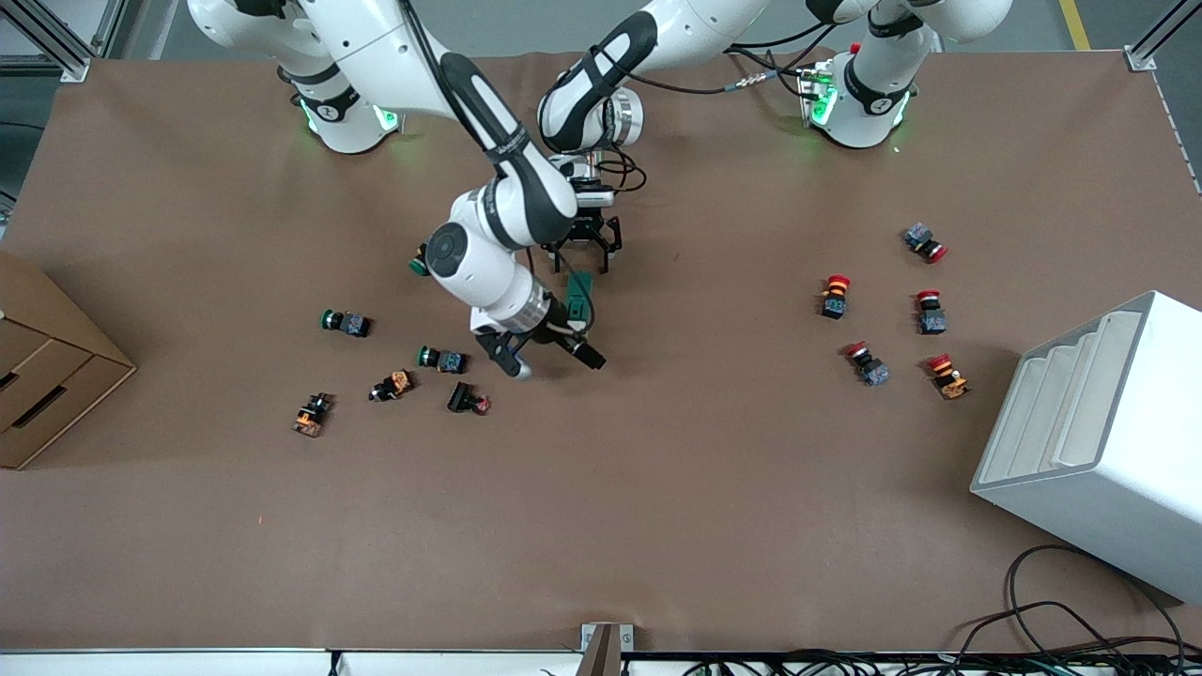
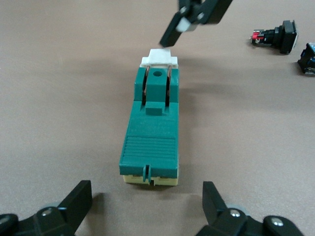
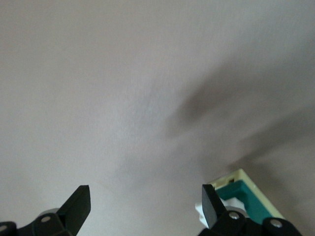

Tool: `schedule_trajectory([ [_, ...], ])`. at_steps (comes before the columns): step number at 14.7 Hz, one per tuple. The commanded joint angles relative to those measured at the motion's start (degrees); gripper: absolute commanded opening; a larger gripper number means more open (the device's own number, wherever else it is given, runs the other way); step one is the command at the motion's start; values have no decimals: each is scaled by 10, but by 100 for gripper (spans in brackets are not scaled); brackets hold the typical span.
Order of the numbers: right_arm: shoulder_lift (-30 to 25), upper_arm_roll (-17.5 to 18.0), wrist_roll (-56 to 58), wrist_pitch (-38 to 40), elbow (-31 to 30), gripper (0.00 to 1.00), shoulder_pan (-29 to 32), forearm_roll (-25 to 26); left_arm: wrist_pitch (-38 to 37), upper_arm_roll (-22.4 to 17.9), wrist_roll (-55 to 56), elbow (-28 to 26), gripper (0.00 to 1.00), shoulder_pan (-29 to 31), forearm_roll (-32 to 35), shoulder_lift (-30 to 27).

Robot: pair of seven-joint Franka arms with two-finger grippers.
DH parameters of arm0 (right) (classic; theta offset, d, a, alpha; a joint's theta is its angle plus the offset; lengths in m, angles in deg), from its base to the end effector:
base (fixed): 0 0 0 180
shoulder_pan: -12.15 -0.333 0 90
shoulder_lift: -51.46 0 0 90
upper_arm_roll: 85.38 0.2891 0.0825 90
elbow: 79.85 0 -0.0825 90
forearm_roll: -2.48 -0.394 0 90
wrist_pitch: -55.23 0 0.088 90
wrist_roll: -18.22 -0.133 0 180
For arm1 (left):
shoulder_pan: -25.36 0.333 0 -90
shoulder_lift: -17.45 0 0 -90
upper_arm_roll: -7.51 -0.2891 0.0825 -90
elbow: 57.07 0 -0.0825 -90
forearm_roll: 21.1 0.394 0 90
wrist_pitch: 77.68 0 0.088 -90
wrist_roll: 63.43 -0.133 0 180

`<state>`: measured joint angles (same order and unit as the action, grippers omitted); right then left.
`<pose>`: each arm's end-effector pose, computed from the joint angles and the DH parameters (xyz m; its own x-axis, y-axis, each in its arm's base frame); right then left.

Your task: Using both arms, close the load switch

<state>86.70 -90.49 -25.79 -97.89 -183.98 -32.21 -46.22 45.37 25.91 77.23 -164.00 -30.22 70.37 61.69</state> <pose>0.5233 0.4126 0.1661 0.7214 -0.6411 -0.2620 -0.6876 -0.6183 -0.3805 0.2188 -0.5611 0.0581 0.6332 -0.0020 0.7740 -0.0149 -0.9998 0.0096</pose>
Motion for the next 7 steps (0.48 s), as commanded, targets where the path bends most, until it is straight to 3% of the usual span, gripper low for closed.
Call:
schedule_trajectory([
  [1, -23, -20, 7, 52, 9, 100, 17, 49, -7, -3, 8, 5, 99, -5, 12, 2],
  [5, -80, -104, 65, 207, 11, 100, 20, 169, -7, -3, 7, 4, 99, -5, 12, 2],
  [7, -110, -160, 150, 295, 11, 100, 22, 182, -7, -3, 7, 5, 99, -4, 12, 2],
])
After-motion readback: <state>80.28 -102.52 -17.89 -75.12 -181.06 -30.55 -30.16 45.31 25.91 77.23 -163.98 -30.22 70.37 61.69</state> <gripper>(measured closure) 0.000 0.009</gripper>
